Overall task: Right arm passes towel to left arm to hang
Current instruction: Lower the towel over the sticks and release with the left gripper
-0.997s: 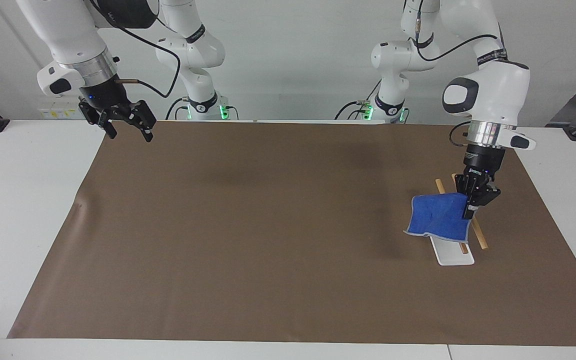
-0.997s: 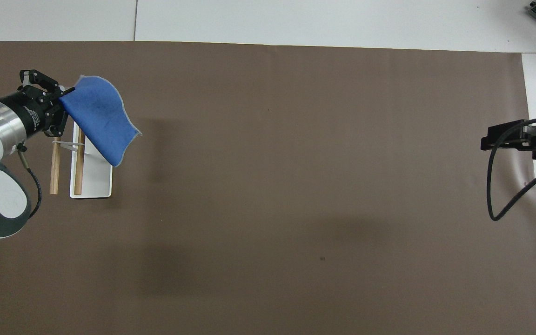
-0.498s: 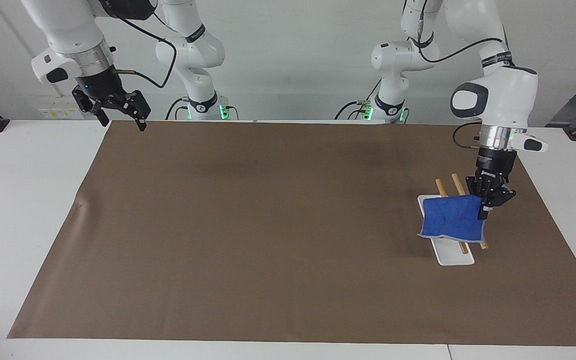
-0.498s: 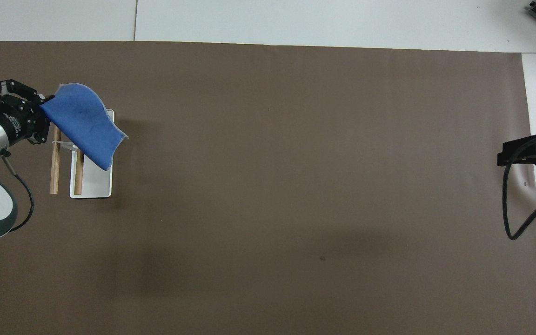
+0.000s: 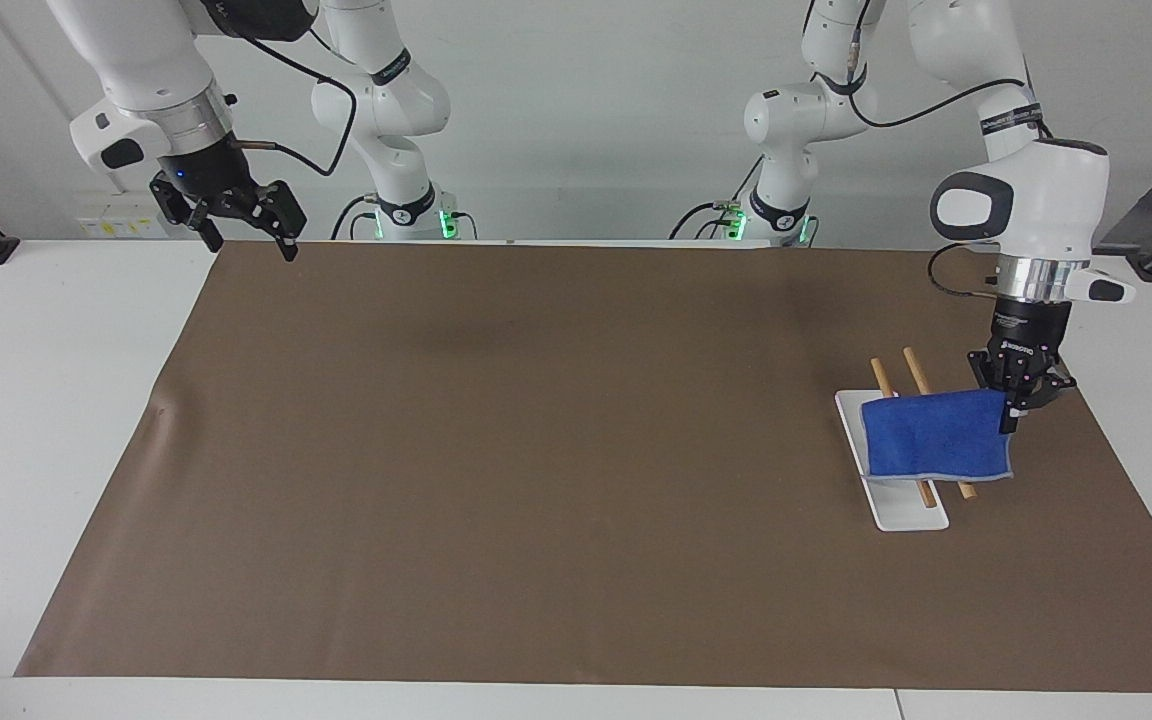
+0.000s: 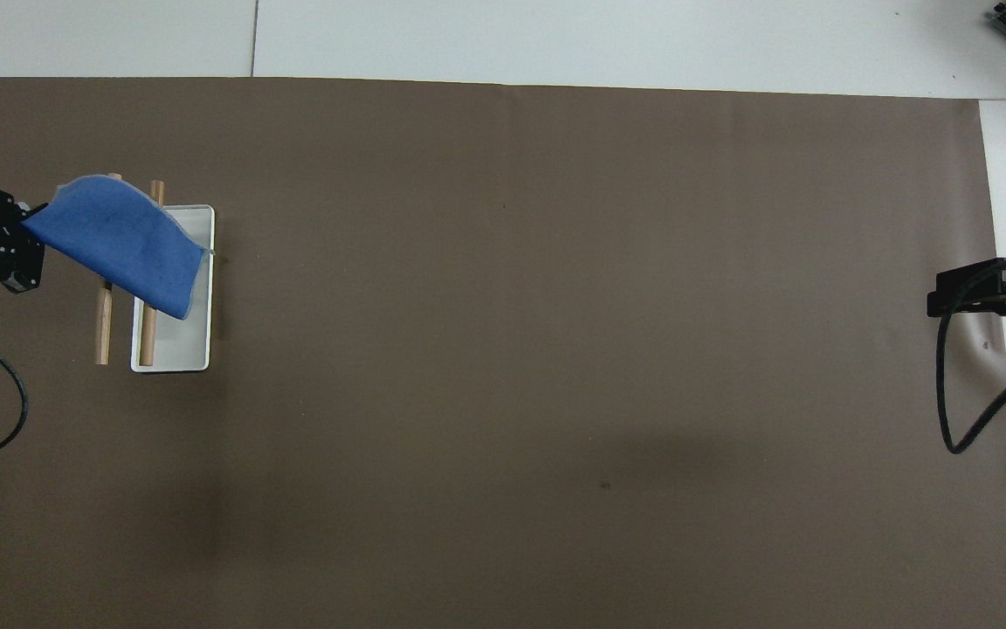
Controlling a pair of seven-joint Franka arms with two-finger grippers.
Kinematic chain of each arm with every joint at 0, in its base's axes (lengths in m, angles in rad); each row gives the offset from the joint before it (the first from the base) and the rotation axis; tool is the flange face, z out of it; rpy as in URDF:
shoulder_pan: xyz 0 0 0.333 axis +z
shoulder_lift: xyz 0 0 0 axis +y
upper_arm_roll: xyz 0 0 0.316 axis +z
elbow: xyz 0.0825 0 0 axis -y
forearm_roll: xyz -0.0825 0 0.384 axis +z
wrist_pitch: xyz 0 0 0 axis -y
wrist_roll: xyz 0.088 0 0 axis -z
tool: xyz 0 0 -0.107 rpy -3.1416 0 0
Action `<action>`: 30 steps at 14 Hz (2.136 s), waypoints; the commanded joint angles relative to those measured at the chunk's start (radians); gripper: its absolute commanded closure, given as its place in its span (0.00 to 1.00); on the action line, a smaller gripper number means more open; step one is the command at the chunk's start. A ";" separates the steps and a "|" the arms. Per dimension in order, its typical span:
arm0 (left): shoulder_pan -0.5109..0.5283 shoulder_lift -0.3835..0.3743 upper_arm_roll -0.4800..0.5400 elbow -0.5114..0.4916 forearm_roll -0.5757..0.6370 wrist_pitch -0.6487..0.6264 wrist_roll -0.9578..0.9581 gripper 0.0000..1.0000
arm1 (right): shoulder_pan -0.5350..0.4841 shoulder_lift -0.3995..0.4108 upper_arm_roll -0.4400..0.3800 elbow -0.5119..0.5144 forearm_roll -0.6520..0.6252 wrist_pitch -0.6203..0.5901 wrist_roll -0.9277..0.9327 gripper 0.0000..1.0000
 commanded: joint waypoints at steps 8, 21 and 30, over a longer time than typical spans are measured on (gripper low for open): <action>0.079 -0.023 -0.011 -0.053 0.020 0.021 -0.054 1.00 | -0.001 -0.014 0.014 -0.102 0.000 0.069 -0.006 0.00; 0.094 -0.039 -0.009 -0.013 0.022 -0.083 -0.079 0.00 | -0.010 -0.024 0.014 -0.101 0.002 0.077 -0.022 0.00; 0.114 -0.072 -0.005 0.083 0.037 -0.309 -0.068 0.00 | -0.010 -0.024 0.014 -0.101 0.002 0.077 -0.022 0.00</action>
